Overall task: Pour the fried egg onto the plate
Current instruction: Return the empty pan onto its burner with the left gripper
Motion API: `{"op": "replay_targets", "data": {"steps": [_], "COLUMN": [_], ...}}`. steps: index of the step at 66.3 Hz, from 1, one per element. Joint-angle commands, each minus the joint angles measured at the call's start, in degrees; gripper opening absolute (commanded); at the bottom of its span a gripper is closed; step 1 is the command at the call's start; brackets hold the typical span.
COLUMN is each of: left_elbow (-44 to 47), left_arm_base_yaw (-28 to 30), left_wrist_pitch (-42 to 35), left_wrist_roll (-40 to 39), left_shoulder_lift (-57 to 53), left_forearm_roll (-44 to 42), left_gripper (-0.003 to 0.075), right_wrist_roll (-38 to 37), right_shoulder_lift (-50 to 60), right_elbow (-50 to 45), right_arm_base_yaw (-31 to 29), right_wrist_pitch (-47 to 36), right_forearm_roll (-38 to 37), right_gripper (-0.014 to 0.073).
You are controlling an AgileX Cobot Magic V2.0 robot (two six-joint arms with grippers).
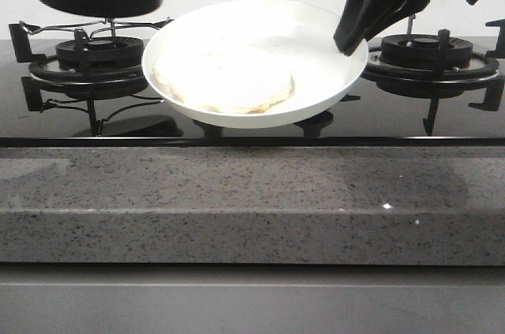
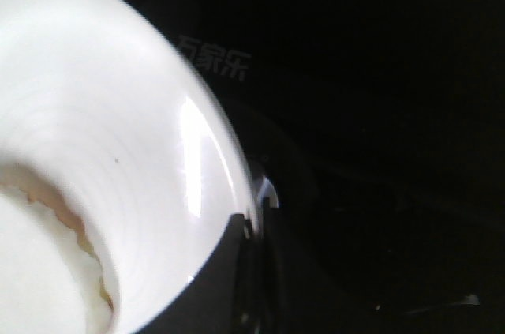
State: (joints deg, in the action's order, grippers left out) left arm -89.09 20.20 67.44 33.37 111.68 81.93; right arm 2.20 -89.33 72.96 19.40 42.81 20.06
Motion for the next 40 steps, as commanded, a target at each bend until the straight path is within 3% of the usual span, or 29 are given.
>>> {"op": "replay_targets", "data": {"steps": [1, 27, 33, 40], "left_elbow": [-1.8, -1.8, -1.8, -1.8], "left_arm_base_yaw": [0.2, 0.2, 0.2, 0.2], "left_wrist_pitch": [2.6, 0.2, -0.8, -1.1], "left_wrist_roll": [-2.4, -2.4, -2.4, -2.4], "left_shoulder_lift": [-2.0, -1.2, -1.2, -1.2], "left_forearm_roll": [6.3, 1.7, -0.2, -0.6], "left_gripper": [-0.0020, -0.0012, 0.0045, 0.0173], "right_wrist_roll": [0.1, 0.1, 0.1, 0.1], "right_shoulder_lift": [2.5, 2.5, 2.5, 2.5], "right_elbow": [1.6, 1.6, 1.6, 1.6], "right_arm_base_yaw": [-0.1, -0.1, -0.1, -0.1], "right_wrist_pitch": [-2.8, -2.8, -2.8, -2.8], "right_forearm_roll": [1.6, 1.6, 1.6, 1.6], "right_gripper": [-0.0068, -0.0068, -0.0068, -0.0068]}}
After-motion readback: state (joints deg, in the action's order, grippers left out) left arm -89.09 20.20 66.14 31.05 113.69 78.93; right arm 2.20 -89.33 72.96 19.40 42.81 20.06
